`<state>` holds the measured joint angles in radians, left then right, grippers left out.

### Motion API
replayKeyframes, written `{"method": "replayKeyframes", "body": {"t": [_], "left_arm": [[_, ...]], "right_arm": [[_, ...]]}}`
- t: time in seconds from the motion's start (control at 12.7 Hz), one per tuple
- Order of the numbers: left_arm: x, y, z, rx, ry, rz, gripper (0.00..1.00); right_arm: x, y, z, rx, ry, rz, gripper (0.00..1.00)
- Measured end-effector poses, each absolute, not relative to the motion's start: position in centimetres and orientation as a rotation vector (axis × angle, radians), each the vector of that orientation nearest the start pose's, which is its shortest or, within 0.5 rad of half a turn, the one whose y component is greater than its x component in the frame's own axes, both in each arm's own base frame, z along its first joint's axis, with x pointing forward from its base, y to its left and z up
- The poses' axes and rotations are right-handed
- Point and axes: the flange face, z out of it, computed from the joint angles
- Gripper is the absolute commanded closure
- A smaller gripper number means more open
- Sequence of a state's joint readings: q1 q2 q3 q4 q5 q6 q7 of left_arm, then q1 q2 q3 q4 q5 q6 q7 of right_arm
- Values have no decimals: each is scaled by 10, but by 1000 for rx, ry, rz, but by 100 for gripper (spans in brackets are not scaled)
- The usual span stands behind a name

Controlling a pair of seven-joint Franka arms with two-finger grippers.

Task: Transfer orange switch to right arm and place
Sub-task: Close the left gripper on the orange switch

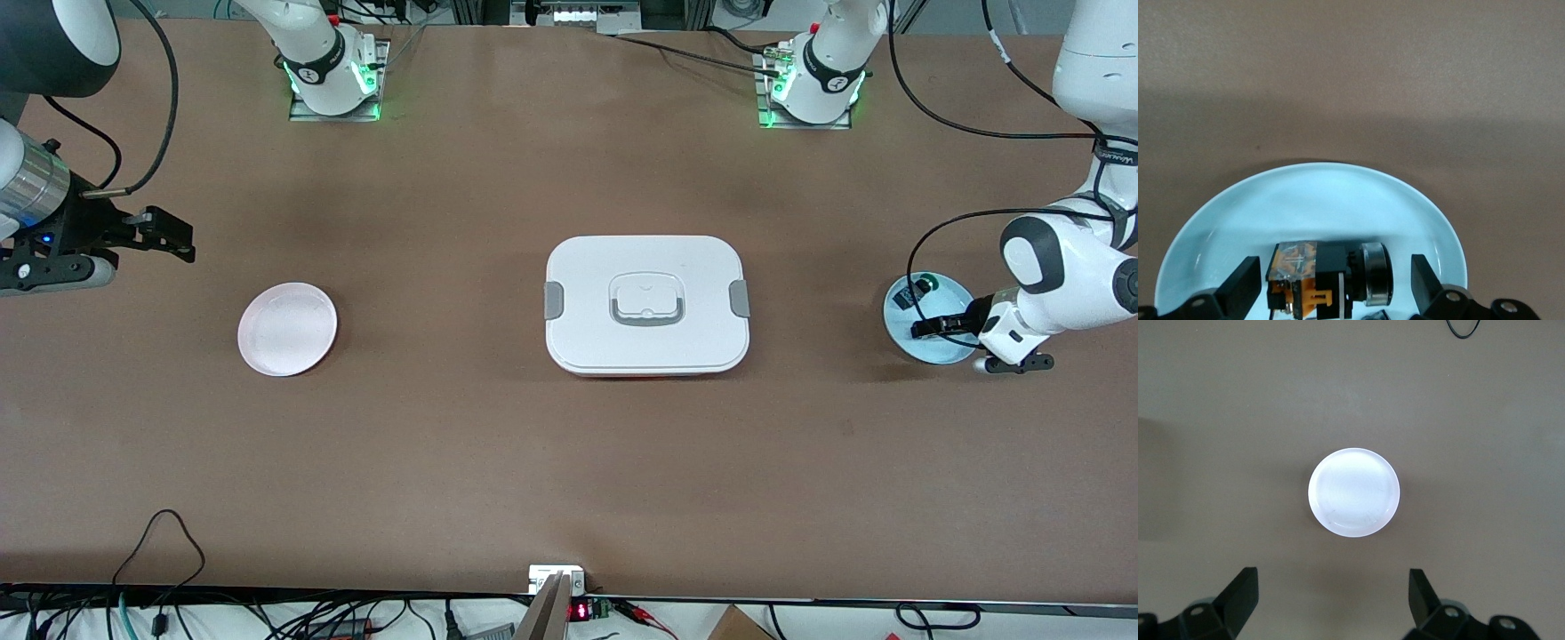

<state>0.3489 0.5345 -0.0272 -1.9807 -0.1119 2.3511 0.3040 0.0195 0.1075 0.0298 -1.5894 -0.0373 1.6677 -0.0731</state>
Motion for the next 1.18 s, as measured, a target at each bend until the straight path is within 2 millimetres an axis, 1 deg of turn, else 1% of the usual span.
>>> {"method": "replayKeyframes", "body": {"t": [0.08,0.16,0.24,0.31,0.39,0.55,0.71,0.79,0.87,1.02,1.18], "left_arm": [[563,186,179,-3265,-158,214,23],[562,186,178,-3266,-150,216,36],[562,186,178,-3267,-136,215,46],[563,186,179,-3269,-108,211,51],[563,187,179,-3270,-84,209,55],[562,189,180,-3272,-47,203,55],[565,192,186,-3273,-13,189,55],[568,192,196,-3278,5,197,55],[572,191,209,-3285,20,216,55],[581,187,249,-3310,60,296,55],[590,177,288,-3339,165,393,55]], "right_arm": [[592,25,562,-3168,-201,47,0],[592,25,562,-3168,-201,47,0],[592,25,562,-3168,-201,47,0],[592,25,562,-3168,-201,47,0],[592,25,562,-3168,-201,47,0],[592,25,563,-3168,-201,45,0],[592,25,563,-3168,-201,43,0],[592,25,563,-3168,-201,42,0],[592,25,563,-3168,-202,41,0],[592,26,563,-3168,-207,39,0],[592,30,565,-3167,-218,31,0]]}}
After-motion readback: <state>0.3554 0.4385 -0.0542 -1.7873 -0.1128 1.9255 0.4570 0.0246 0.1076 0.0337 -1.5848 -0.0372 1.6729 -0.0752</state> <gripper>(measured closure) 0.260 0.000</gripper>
